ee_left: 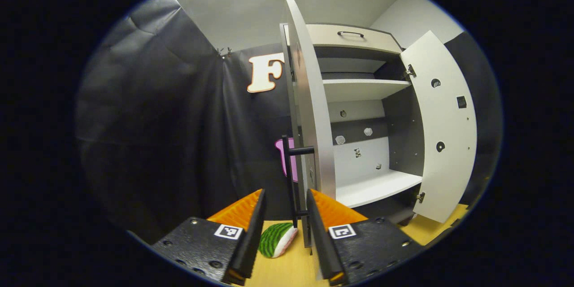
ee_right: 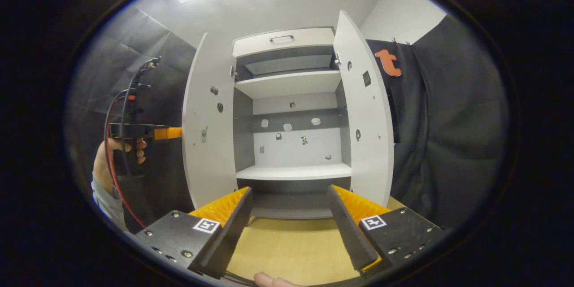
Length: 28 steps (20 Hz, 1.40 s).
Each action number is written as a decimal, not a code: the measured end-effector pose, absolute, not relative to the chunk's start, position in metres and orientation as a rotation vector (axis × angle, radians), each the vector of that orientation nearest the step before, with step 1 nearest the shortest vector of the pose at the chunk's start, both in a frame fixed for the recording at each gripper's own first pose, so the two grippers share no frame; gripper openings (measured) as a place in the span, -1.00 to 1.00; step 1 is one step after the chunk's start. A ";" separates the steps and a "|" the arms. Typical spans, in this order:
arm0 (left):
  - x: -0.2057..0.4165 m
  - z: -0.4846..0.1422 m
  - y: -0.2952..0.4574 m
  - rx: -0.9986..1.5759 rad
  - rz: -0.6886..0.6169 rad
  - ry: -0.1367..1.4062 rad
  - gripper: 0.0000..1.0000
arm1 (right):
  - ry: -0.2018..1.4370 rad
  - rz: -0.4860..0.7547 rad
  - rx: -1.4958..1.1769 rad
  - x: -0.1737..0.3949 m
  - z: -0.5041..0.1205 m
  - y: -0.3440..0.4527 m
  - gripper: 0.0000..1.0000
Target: Open the right door of the double-door shoe cabinet with the right hand, and open the left door with the left hand.
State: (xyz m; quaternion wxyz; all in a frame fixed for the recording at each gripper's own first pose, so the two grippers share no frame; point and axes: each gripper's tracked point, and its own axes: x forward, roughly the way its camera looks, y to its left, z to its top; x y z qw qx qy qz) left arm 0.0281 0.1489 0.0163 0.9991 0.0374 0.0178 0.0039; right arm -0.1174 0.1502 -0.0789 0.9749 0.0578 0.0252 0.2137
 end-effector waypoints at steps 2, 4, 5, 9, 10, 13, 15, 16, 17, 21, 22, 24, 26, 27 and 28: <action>0.011 0.021 0.142 0.062 0.013 0.021 0.56 | 0.045 0.418 0.105 -0.119 -0.077 0.148 0.97; 0.000 0.022 0.134 0.058 0.013 0.018 0.66 | 0.037 0.410 0.097 -0.119 -0.076 0.146 0.97; -0.006 0.022 0.133 0.048 0.020 0.021 0.80 | 0.034 0.409 0.094 -0.119 -0.074 0.146 0.97; -0.021 0.016 0.118 -0.001 0.040 0.052 0.91 | 0.014 0.405 0.090 -0.118 -0.067 0.141 0.97; -0.023 0.013 0.113 -0.007 0.040 0.058 0.91 | 0.008 0.404 0.088 -0.119 -0.065 0.140 0.97; -0.030 0.003 0.094 -0.022 0.025 0.069 0.89 | -0.003 0.397 0.090 -0.120 -0.060 0.137 0.97; -0.035 -0.006 0.079 -0.030 0.009 0.077 0.89 | -0.006 0.392 0.087 -0.122 -0.060 0.133 0.97; -0.038 -0.009 0.072 -0.032 0.000 0.079 0.89 | -0.005 0.389 0.085 -0.124 -0.062 0.129 0.97; -0.040 -0.014 0.063 -0.035 -0.015 0.082 0.90 | -0.003 0.385 0.084 -0.124 -0.063 0.127 0.97; -0.048 -0.030 0.027 -0.031 -0.075 0.095 0.94 | 0.010 0.371 0.088 -0.116 -0.069 0.119 0.97; -0.049 -0.035 0.021 -0.024 -0.083 0.105 0.89 | 0.012 0.365 0.091 -0.115 -0.070 0.116 0.97; -0.051 -0.041 0.014 -0.012 -0.084 0.103 0.90 | 0.011 0.358 0.099 -0.113 -0.070 0.110 0.97; -0.053 -0.043 0.006 -0.009 -0.078 0.098 0.90 | 0.008 0.352 0.104 -0.113 -0.069 0.107 0.97; -0.054 -0.044 0.002 -0.004 -0.077 0.091 0.91 | 0.004 0.351 0.106 -0.113 -0.068 0.105 0.97; -0.055 -0.042 -0.001 -0.005 -0.074 0.078 0.91 | 0.001 0.350 0.105 -0.112 -0.066 0.104 0.97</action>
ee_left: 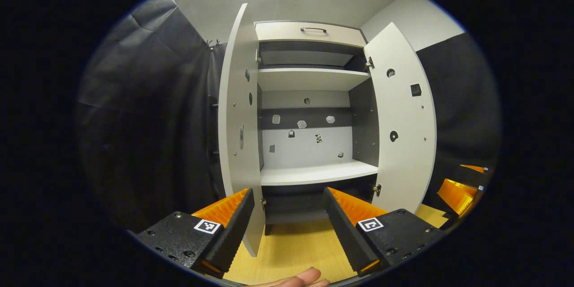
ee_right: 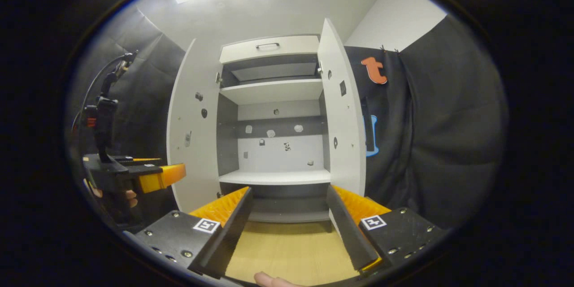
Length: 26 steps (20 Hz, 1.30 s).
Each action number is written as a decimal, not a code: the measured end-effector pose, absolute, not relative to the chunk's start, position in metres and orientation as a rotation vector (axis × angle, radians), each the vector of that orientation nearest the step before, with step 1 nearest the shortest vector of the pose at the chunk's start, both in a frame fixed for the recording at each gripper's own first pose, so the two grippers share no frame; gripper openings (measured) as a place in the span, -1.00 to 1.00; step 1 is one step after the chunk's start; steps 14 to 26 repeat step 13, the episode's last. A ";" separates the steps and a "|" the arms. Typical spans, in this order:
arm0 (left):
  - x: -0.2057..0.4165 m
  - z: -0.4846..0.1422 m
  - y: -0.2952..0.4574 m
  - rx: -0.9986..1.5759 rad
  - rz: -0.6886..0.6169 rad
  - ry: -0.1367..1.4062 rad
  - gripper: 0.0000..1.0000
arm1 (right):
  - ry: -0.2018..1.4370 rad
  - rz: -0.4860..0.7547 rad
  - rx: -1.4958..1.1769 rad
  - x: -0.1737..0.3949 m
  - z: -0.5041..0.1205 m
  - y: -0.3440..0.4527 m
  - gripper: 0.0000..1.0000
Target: Open the right door of the double-door shoe cabinet with the right hand, and open the left door with the left hand.
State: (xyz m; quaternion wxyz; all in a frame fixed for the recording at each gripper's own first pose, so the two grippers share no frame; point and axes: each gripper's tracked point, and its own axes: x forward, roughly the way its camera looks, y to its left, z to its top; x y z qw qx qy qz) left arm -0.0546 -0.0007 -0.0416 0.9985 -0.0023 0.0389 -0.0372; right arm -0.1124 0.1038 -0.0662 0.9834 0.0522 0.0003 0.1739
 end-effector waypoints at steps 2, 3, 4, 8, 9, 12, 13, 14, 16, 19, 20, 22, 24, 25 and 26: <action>-0.057 -0.039 -0.007 -0.006 -0.076 0.062 0.92 | -0.012 0.351 0.101 -0.114 -0.062 0.103 0.97; -0.059 -0.039 -0.011 -0.013 -0.082 0.056 0.91 | -0.018 0.347 0.102 -0.113 -0.059 0.102 0.97; -0.061 -0.040 -0.013 -0.018 -0.087 0.053 0.97 | -0.018 0.343 0.105 -0.111 -0.058 0.102 0.97; -0.070 -0.039 -0.014 -0.028 -0.094 0.042 0.96 | -0.008 0.333 0.099 -0.106 -0.058 0.100 0.96; -0.073 -0.037 -0.012 -0.032 -0.088 0.032 0.91 | -0.010 0.328 0.101 -0.105 -0.058 0.098 0.96; -0.077 -0.031 -0.007 -0.038 -0.072 0.008 0.90 | -0.014 0.320 0.106 -0.105 -0.058 0.094 0.86; -0.078 -0.030 -0.005 -0.033 -0.068 0.004 0.90 | -0.018 0.319 0.106 -0.105 -0.057 0.093 0.86; -0.078 -0.030 -0.005 -0.033 -0.068 0.004 0.90 | -0.018 0.319 0.106 -0.105 -0.057 0.093 0.86; -0.078 -0.030 -0.005 -0.033 -0.068 0.004 0.90 | -0.018 0.319 0.106 -0.105 -0.057 0.093 0.86; -0.078 -0.030 -0.005 -0.033 -0.068 0.004 0.90 | -0.018 0.319 0.106 -0.105 -0.057 0.093 0.86; -0.078 -0.030 -0.005 -0.033 -0.068 0.004 0.90 | -0.018 0.319 0.106 -0.105 -0.057 0.093 0.86; -0.078 -0.030 -0.005 -0.033 -0.068 0.004 0.90 | -0.018 0.319 0.106 -0.105 -0.057 0.093 0.86; -0.078 -0.030 -0.005 -0.033 -0.068 0.004 0.90 | -0.018 0.319 0.106 -0.105 -0.057 0.093 0.86; -0.078 -0.030 -0.005 -0.033 -0.068 0.004 0.90 | -0.018 0.319 0.106 -0.105 -0.057 0.093 0.86; -0.078 -0.030 -0.005 -0.033 -0.068 0.004 0.90 | -0.018 0.319 0.106 -0.105 -0.057 0.093 0.86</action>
